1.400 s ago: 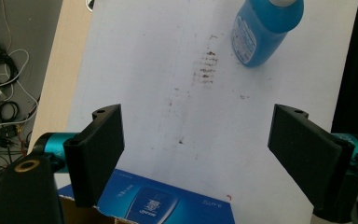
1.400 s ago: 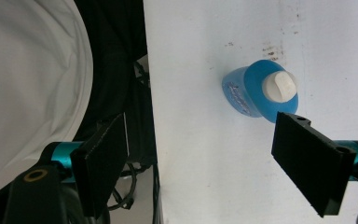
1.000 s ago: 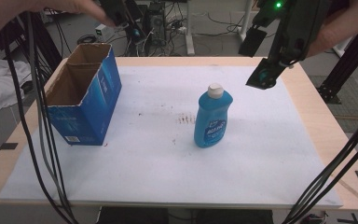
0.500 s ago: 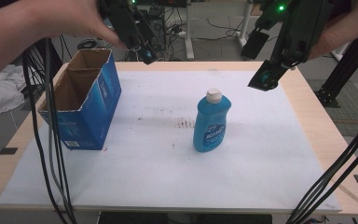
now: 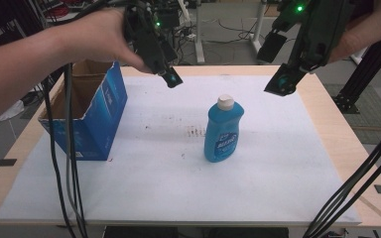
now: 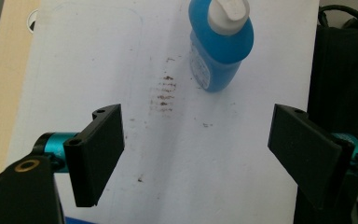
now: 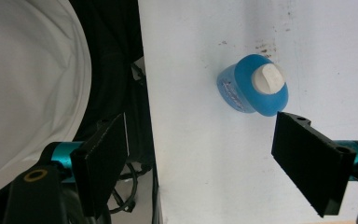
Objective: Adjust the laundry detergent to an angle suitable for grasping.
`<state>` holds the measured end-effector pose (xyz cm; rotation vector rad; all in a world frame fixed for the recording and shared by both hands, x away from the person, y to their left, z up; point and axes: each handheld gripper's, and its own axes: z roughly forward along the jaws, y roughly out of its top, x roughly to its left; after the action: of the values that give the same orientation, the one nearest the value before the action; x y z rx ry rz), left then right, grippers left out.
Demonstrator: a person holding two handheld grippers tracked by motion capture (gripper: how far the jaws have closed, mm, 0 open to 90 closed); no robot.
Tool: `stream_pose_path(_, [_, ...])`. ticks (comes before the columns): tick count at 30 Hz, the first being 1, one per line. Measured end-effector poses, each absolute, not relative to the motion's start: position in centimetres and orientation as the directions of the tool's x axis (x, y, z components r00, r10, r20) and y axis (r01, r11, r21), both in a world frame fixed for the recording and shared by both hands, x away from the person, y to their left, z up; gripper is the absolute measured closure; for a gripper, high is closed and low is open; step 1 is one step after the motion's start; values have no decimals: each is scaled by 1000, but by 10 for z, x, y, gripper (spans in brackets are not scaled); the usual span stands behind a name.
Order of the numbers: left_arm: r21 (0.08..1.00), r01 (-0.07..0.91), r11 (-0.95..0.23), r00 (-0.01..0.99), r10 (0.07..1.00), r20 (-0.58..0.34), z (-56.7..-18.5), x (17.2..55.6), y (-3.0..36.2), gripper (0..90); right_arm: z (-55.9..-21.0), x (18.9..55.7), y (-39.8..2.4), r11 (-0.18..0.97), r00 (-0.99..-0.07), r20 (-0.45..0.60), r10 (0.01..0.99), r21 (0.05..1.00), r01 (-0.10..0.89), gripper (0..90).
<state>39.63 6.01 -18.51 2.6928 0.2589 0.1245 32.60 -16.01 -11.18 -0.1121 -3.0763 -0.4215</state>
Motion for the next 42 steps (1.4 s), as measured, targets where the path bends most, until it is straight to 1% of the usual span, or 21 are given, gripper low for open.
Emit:
stream_pose_path(13, [402,166,-901,981,192,24,-211,392,31,185,-112,325,-161,959,-997,43,68,272,78,178])
stream_pose_path(14, [386,157,-909,984,179,23,-214,392,26,185,-112,325,-162,959,-997,42,67,273,76,178])
stream_pose_path(17, [382,158,-911,984,178,18,-219,391,21,185,-112,325,-163,959,-997,42,67,275,76,178])
stream_pose_path(20, [385,181,-905,980,199,8,-227,389,14,185,-112,324,-165,957,-997,40,71,279,80,178])
stream_pose_path(23, [381,176,-908,981,194,10,-231,390,9,185,-112,324,-166,957,-997,40,72,278,80,178])
stream_pose_path(27, [390,194,-900,977,213,5,-242,387,-2,185,-112,323,-168,957,-996,39,76,276,84,178])
stream_pose_path(42, [409,227,-884,969,246,-6,-269,387,-23,185,-114,321,-170,957,-996,40,83,275,90,178])
